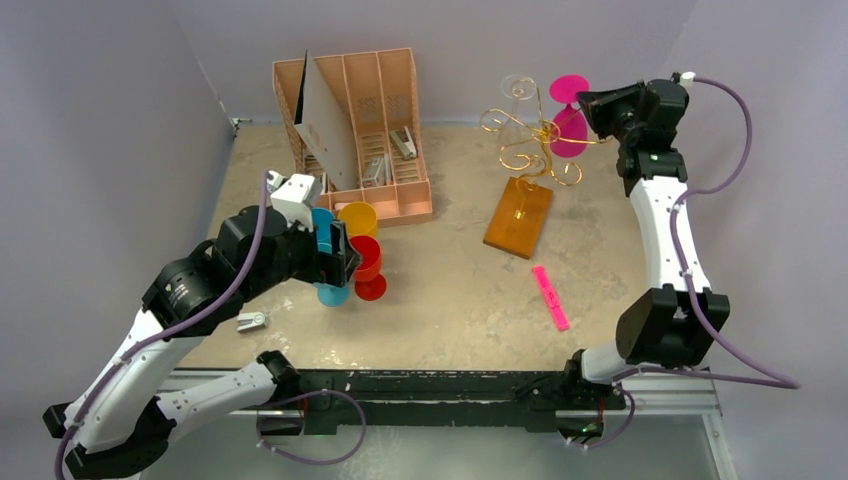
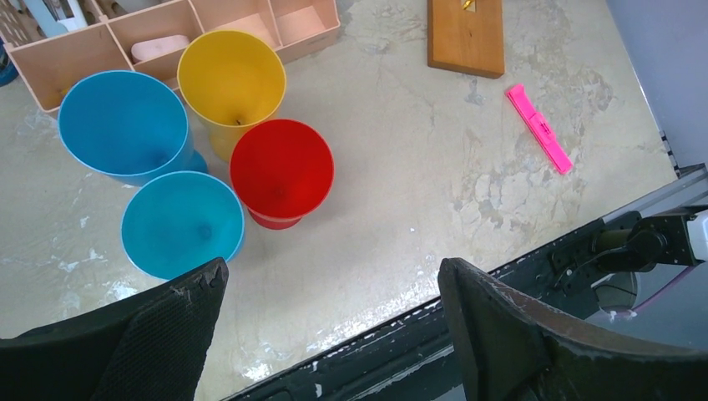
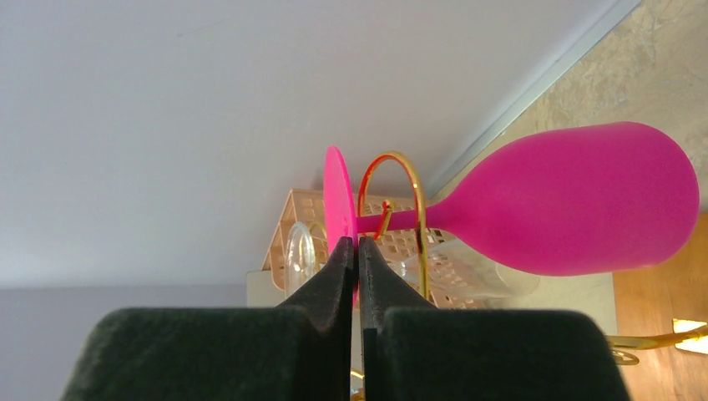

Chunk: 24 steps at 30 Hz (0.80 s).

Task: Take the wine glass off the wine glass rack
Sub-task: Pick up the wine glass from the wine rack.

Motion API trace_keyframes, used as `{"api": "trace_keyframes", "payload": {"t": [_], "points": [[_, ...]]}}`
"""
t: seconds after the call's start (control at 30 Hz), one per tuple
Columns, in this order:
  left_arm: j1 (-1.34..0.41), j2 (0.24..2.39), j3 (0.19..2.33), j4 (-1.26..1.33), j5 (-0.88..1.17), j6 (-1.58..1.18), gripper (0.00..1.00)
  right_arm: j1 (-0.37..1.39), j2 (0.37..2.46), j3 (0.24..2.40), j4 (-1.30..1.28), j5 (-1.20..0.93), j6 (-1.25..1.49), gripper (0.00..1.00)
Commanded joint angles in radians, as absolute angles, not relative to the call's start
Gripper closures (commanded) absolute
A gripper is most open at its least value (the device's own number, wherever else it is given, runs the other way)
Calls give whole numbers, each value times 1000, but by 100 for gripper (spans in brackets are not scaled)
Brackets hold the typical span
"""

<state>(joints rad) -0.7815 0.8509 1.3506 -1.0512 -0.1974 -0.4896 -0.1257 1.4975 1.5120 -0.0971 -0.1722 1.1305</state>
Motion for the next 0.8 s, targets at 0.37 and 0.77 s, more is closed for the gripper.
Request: {"api": "trace_keyframes", "payload": {"t": [0.37, 0.77], "points": [[-782, 858, 1367, -1064, -179, -514, 5, -132, 1418, 1464, 19, -64, 1134, 100], [-782, 874, 1336, -1064, -176, -522, 5, -134, 1402, 1398, 89, -28, 1167, 100]]}}
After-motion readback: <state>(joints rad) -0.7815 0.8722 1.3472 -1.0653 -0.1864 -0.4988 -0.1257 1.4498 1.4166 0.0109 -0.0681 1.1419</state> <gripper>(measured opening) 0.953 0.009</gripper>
